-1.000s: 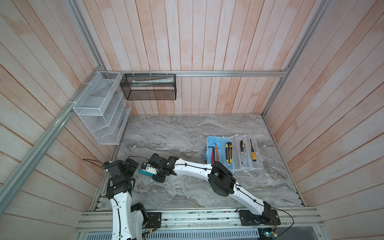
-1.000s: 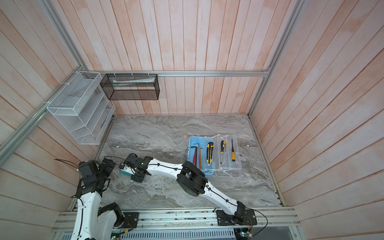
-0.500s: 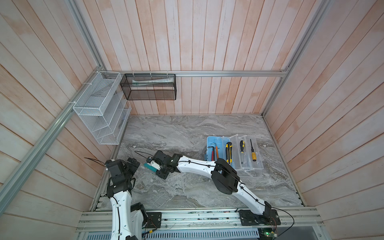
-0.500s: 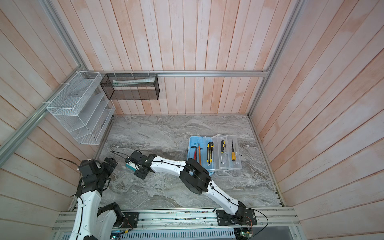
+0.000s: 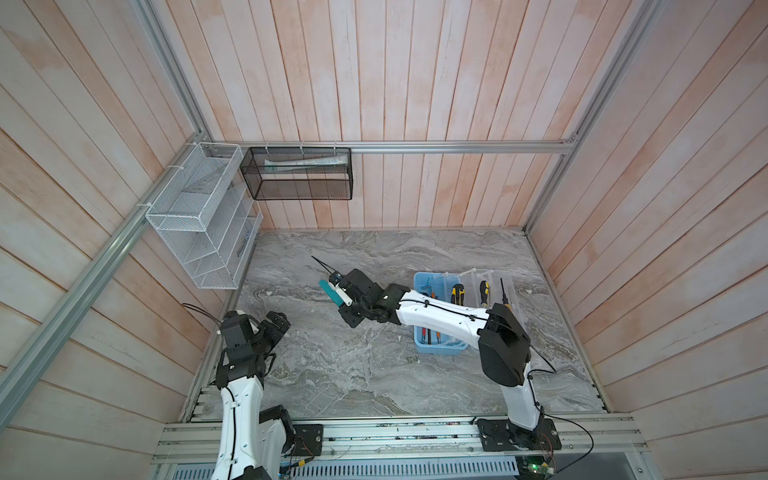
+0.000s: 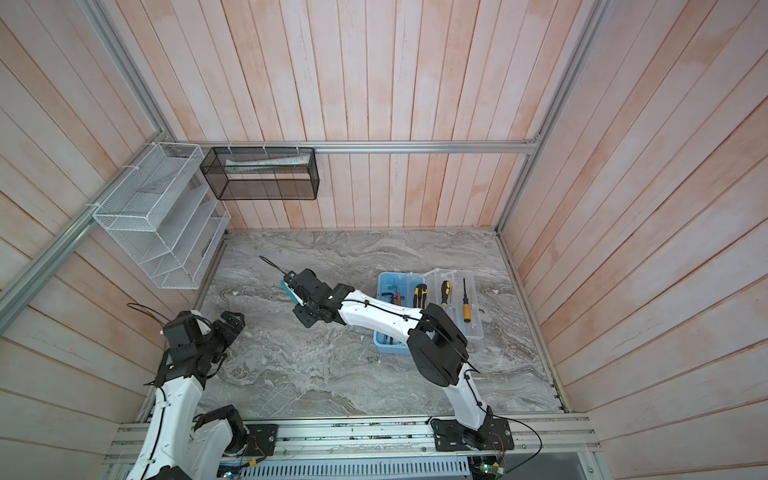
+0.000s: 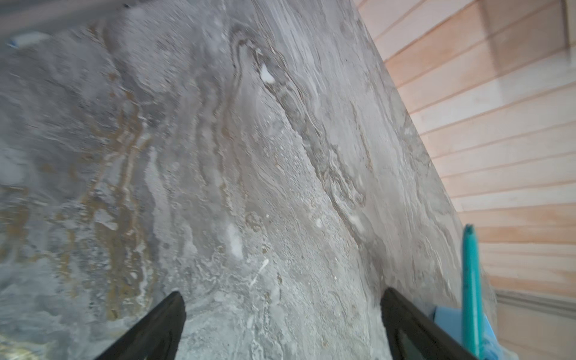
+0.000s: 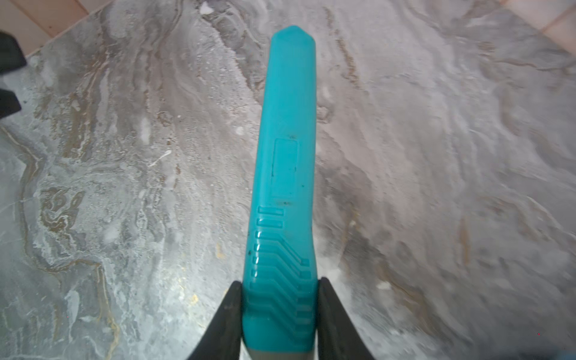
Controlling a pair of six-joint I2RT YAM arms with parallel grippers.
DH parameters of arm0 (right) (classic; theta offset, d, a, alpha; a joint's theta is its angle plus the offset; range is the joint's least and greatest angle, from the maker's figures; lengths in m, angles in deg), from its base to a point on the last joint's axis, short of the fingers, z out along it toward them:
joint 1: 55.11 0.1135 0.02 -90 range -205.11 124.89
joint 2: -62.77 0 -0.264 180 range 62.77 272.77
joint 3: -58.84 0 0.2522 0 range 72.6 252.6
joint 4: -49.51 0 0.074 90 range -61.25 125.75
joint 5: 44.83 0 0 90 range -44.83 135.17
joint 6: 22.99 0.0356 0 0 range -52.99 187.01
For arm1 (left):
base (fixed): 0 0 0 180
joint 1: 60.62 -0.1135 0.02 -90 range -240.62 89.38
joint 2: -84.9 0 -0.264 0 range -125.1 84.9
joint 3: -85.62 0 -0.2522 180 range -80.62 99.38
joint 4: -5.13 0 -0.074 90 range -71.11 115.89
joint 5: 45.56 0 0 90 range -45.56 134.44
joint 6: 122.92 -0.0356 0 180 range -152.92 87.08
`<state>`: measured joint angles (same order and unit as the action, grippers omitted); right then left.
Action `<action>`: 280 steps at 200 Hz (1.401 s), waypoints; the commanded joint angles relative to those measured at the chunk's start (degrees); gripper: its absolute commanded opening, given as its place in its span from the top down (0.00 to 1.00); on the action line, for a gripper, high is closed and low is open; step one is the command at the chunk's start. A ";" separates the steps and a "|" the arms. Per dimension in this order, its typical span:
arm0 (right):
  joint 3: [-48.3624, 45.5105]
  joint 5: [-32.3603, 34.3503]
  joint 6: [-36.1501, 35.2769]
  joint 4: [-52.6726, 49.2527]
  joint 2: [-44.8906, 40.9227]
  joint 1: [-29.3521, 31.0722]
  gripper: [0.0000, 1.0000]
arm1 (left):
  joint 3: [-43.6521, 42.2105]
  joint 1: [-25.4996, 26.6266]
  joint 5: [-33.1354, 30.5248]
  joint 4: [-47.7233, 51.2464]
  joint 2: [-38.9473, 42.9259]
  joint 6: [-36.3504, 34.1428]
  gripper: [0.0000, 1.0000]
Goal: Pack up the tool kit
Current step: 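Carry the teal cutter into the lid while the left gripper moves toward the box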
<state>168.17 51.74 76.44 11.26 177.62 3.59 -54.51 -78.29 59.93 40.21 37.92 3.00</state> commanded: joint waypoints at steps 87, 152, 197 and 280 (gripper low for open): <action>-28.04 18.43 21.77 -6.96 -32.58 -13.62 0.98 | 10.96 38.04 -12.39 -14.47 -23.17 4.99 0.00; -35.72 21.48 29.20 -16.39 -38.62 -17.51 0.98 | 17.32 47.44 -6.49 -27.26 -37.41 2.25 0.00; -39.83 17.85 30.31 -16.99 -39.62 -22.19 0.97 | 21.08 50.04 -3.90 -31.36 -43.06 0.60 0.00; -41.59 14.26 29.68 -15.20 -39.91 -27.05 0.76 | 27.16 52.95 -1.67 -30.65 -49.75 -1.61 0.00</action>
<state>125.95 65.16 105.14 -2.83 138.08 -22.81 -30.18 -26.09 57.54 9.96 -10.75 3.46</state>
